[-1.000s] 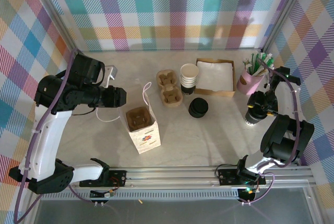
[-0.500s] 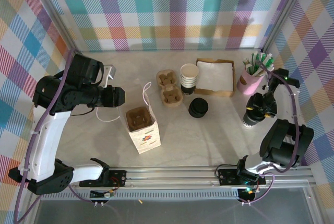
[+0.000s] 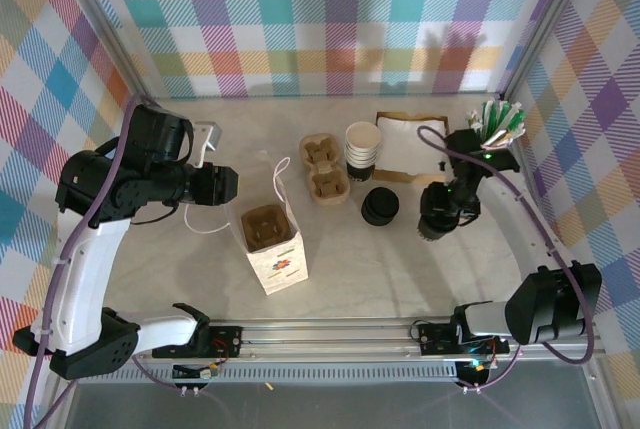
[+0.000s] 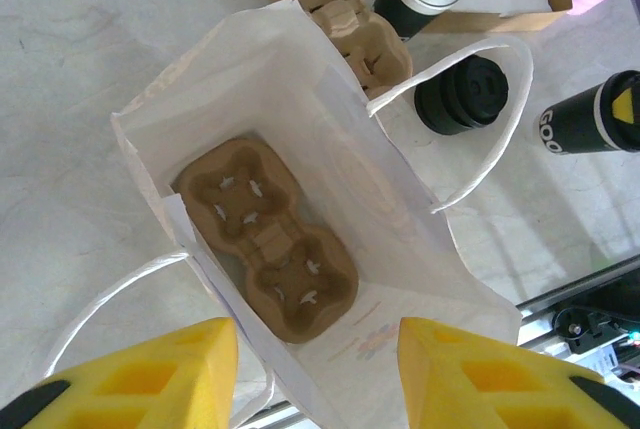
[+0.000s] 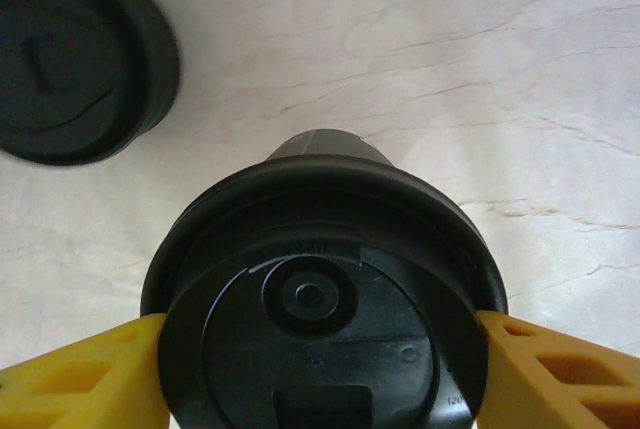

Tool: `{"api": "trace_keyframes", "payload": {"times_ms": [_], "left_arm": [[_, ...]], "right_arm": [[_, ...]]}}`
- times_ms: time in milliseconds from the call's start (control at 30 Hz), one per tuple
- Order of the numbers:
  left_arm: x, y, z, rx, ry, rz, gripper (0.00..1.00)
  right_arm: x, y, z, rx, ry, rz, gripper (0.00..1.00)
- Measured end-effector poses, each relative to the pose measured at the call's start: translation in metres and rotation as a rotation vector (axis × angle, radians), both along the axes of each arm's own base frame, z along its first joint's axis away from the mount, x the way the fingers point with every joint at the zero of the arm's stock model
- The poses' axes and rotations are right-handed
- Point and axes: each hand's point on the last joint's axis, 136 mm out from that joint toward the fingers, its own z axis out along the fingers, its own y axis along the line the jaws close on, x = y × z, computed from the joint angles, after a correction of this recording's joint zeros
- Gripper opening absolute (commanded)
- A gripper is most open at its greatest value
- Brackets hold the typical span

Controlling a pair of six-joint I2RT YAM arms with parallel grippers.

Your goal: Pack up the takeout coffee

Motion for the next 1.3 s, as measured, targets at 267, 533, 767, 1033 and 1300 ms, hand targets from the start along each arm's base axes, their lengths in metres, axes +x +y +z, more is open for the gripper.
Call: {"api": "trace_keyframes", "payload": {"times_ms": [267,533,767,1033,1300], "left_arm": [[-0.004,0.002,-0.003,0.012,-0.024,-0.026,0.45],[-0.008,0.004,-0.004,0.015,-0.029,-0.031,0.45],[-0.009,0.005,-0.004,0.013,-0.034,-0.031,0.45],[-0.006,0.004,-0.001,0.015,-0.044,-0.03,0.45],[-0.006,0.005,0.0,0.018,-0.047,-0.026,0.45]], "right_arm": [[-0.028,0.042,-0.014,-0.041,0.039,0.064,0.66],[-0.037,0.041,-0.028,-0.071,0.064,-0.004,0.69],[-0.041,0.04,-0.033,-0.059,0.036,-0.017,0.79],[-0.048,0.032,-0.032,-0.085,0.049,-0.057,0.89],[-0.053,0.028,-0.028,-0.095,0.066,-0.095,0.85]]}}
